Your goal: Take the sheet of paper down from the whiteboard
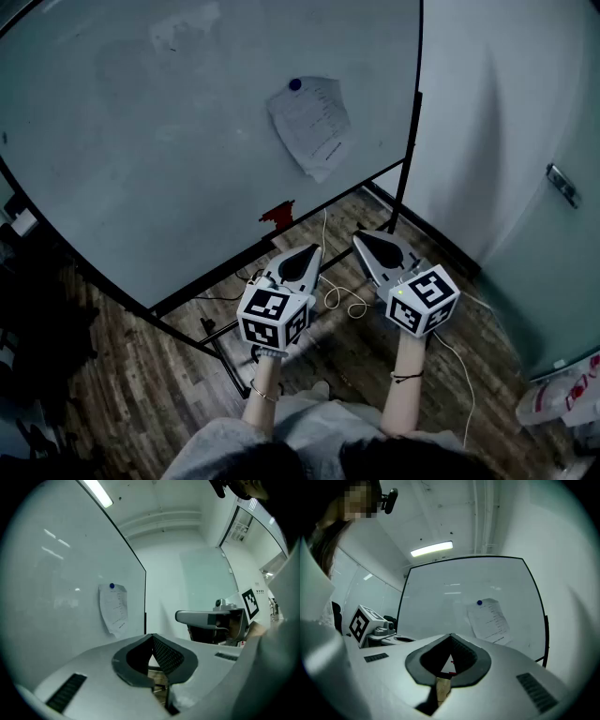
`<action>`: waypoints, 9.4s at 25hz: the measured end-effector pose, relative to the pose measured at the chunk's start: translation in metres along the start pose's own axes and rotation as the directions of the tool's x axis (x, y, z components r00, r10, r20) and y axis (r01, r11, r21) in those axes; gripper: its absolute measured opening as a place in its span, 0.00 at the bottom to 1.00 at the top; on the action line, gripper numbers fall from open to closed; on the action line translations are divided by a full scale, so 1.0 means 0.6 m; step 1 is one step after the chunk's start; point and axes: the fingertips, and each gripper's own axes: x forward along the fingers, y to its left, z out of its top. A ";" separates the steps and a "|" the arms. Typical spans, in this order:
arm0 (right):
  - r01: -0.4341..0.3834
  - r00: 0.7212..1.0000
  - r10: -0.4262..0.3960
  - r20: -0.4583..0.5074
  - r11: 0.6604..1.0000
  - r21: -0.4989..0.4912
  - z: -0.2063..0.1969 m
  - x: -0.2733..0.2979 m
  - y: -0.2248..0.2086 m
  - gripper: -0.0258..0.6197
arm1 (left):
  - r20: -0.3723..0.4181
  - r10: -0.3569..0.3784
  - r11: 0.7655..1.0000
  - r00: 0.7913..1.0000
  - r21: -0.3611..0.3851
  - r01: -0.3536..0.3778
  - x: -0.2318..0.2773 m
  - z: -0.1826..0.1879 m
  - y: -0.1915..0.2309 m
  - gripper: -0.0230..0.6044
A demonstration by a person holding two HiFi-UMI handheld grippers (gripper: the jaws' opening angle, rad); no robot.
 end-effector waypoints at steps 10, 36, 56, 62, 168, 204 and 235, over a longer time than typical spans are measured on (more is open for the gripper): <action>0.010 1.000 -0.010 0.000 1.000 0.014 -0.003 -0.009 -0.016 0.04 | 0.000 0.005 1.000 1.000 0.010 -0.005 0.009 0.002 -0.006 0.05; 0.137 0.990 -0.138 0.020 0.989 0.059 -0.019 -0.075 -0.161 0.04 | 0.051 -0.076 0.997 0.996 0.026 0.075 0.138 0.018 -0.067 0.05; 0.102 0.995 -0.101 -0.021 0.993 0.065 -0.047 0.093 -0.252 0.04 | 0.086 -0.028 0.999 0.996 -0.023 0.030 0.255 0.035 0.081 0.05; 0.108 0.994 -0.107 -0.012 0.993 0.051 -0.039 0.133 -0.263 0.04 | 0.100 -0.024 0.999 0.995 -0.026 0.027 0.270 0.046 0.120 0.05; -0.405 0.911 0.412 0.012 0.900 -0.162 0.072 0.413 -0.485 0.20 | 0.285 0.747 0.489 0.601 0.377 -0.786 0.390 0.352 0.328 0.24; -0.456 0.889 0.448 -0.093 0.884 -0.100 0.038 0.458 -0.467 0.04 | 0.311 0.788 0.359 0.532 0.470 -0.806 0.419 0.352 0.357 0.23; -0.463 0.870 0.463 -0.171 0.885 0.042 -0.051 0.466 -0.437 0.04 | 0.315 0.789 0.363 0.527 0.453 -0.814 0.419 0.351 0.360 0.23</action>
